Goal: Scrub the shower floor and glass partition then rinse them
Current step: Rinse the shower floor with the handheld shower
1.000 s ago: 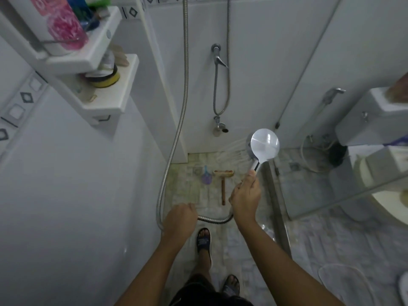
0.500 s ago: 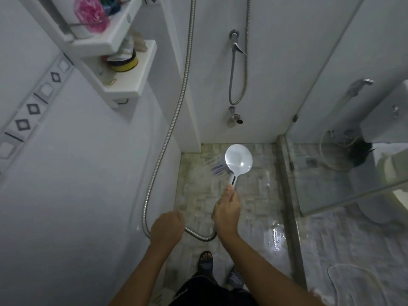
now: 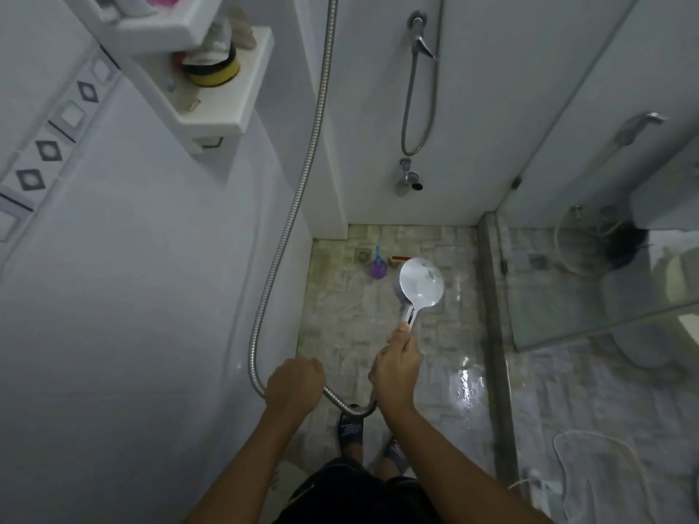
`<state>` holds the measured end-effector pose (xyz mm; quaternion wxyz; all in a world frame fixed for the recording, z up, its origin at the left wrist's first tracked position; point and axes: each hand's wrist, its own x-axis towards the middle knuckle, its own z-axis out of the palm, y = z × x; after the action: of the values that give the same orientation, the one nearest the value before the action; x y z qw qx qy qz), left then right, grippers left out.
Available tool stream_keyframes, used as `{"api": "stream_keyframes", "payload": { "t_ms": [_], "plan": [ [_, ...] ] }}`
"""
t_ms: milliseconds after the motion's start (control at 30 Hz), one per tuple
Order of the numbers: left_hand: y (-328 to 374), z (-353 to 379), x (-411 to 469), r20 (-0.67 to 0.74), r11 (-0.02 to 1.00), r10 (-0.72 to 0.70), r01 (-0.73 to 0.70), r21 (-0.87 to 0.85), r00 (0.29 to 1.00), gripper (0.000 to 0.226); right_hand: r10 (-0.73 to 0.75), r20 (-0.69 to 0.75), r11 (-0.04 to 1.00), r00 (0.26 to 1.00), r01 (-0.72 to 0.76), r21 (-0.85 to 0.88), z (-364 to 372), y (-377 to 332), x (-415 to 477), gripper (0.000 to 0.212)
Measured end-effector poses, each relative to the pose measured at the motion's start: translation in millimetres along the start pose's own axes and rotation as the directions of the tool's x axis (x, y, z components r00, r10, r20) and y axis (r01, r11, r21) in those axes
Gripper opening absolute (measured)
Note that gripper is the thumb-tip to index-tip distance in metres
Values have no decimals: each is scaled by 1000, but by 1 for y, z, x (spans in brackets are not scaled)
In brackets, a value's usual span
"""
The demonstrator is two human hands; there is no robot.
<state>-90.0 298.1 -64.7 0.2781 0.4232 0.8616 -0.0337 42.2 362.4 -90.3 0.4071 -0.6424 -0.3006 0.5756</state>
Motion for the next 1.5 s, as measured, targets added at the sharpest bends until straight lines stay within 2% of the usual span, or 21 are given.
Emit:
{"api": "stream_keyframes", "payload": {
  "t_ms": [267, 467, 633, 767, 833, 967, 1067, 1500],
  "plan": [
    [58, 16, -3, 102, 968, 190, -204, 144, 976, 35, -3, -201, 999, 980, -3, -33, -64, -5, 14, 54],
    [119, 40, -8, 185, 939, 308, -329, 98, 933, 33, -17, -390, 1000, 921, 17, -3, -126, -19, 28, 45],
    [154, 44, -5, 173, 904, 385, -408, 130, 907, 34, -97, -469, 995, 878, 99, -21, -153, -42, 34, 44],
    [179, 41, 0, 172, 884, 430, -452, 122, 886, 34, -208, -417, 976, 885, 215, -29, -157, -61, 42, 42],
    [186, 34, 8, 147, 887, 426, -445, 127, 892, 36, -218, -399, 969, 891, 246, 20, -153, -70, 51, 42],
    [190, 15, 30, 128, 892, 427, -440, 102, 895, 42, -218, -369, 963, 904, 261, 71, -136, -83, 80, 49],
    [193, -2, 56, 133, 895, 413, -428, 124, 901, 33, -210, -337, 960, 918, 258, 105, -114, -95, 103, 43],
    [218, -65, 189, 141, 906, 396, -411, 99, 907, 29, -220, -377, 971, 899, 240, 6, -15, -146, 220, 42]
  ]
}}
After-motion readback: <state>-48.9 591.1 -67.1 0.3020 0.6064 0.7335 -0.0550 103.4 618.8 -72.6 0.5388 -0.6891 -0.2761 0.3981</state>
